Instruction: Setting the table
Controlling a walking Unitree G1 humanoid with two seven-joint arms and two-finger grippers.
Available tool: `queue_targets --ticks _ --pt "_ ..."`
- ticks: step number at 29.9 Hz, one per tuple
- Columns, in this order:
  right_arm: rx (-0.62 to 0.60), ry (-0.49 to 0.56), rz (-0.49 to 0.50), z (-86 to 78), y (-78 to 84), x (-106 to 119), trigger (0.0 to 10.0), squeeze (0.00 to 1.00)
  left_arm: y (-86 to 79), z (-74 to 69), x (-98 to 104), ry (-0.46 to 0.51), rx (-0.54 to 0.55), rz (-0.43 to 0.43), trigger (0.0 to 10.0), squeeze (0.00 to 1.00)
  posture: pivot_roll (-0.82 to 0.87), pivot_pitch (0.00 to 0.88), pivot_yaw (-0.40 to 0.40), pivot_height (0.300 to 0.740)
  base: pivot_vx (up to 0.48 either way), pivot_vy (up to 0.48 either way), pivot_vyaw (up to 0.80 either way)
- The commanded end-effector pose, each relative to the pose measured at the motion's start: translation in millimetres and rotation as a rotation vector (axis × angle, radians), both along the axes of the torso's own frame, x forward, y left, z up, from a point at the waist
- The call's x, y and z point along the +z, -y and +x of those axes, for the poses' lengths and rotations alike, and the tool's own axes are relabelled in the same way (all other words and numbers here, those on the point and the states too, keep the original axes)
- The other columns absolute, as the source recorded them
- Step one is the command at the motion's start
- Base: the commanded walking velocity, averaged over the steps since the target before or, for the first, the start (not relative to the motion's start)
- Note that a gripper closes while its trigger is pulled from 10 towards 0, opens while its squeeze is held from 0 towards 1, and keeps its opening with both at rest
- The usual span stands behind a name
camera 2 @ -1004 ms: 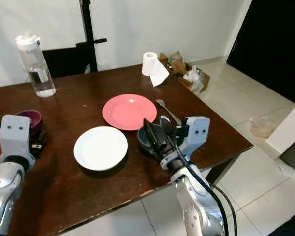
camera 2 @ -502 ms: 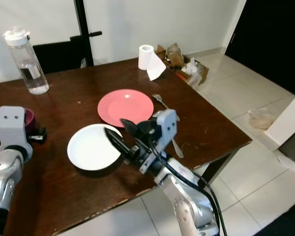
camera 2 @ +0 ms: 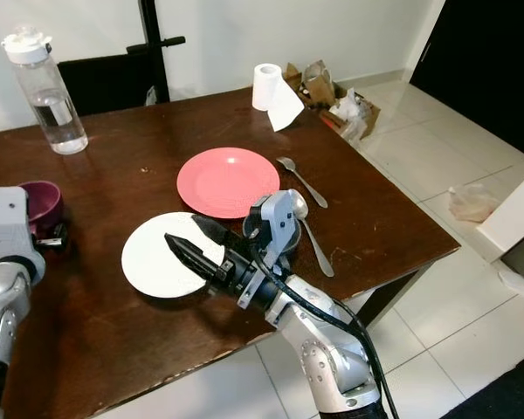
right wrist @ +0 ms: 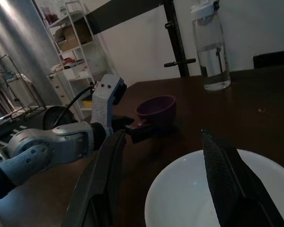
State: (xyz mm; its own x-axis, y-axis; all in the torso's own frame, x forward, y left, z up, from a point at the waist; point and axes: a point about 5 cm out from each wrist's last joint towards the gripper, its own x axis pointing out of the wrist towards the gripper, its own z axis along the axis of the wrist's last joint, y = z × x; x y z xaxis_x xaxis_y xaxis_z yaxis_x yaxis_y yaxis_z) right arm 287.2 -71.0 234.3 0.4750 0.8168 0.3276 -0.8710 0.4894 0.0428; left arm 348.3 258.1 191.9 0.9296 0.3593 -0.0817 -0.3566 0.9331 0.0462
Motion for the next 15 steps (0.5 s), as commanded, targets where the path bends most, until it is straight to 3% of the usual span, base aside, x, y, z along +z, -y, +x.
queue_targets --ticks 1,6,10,11,12,13,15 --pt "0.023 -0.005 -0.005 -1.2 -2.5 -0.4 10.0 0.00 -6.2 0.8 -8.0 -0.033 0.002 -0.014 10.0 0.00 0.12 0.243 0.095 0.740 0.000 0.000 0.00" --pt "0.020 -0.005 -0.002 -1.8 -1.7 0.3 10.0 0.00 -6.6 4.6 -10.6 -0.042 -0.027 -0.001 10.0 0.00 0.12 0.245 0.095 0.740 0.000 0.000 0.00" --pt "0.017 -0.003 0.004 -2.8 -1.5 1.0 10.0 0.00 -4.8 8.1 -10.0 -0.037 -0.074 0.061 9.7 0.00 0.11 0.249 0.101 0.740 0.000 0.000 0.00" --pt "0.013 -0.002 0.008 -3.6 -1.2 1.4 10.0 0.00 -3.7 10.1 -9.0 -0.031 -0.102 0.095 8.2 0.00 0.10 0.249 0.102 0.740 0.000 0.000 0.00" --pt "0.009 -0.003 0.011 -4.2 -0.6 1.4 10.0 0.00 -2.8 11.8 -8.3 -0.026 -0.123 0.115 5.3 0.00 0.10 0.250 0.104 0.740 0.000 0.000 0.00" --pt "0.009 -0.003 0.011 -4.2 -0.6 1.4 10.0 0.00 -2.8 11.8 -8.3 -0.026 -0.123 0.115 5.3 0.00 0.10 0.250 0.104 0.740 0.000 0.000 0.00" --pt "0.004 -0.004 0.011 -4.6 0.4 0.8 10.0 0.00 -2.2 13.5 -7.9 -0.022 -0.133 0.123 3.3 0.00 0.10 0.249 0.104 0.740 0.000 0.000 0.00"
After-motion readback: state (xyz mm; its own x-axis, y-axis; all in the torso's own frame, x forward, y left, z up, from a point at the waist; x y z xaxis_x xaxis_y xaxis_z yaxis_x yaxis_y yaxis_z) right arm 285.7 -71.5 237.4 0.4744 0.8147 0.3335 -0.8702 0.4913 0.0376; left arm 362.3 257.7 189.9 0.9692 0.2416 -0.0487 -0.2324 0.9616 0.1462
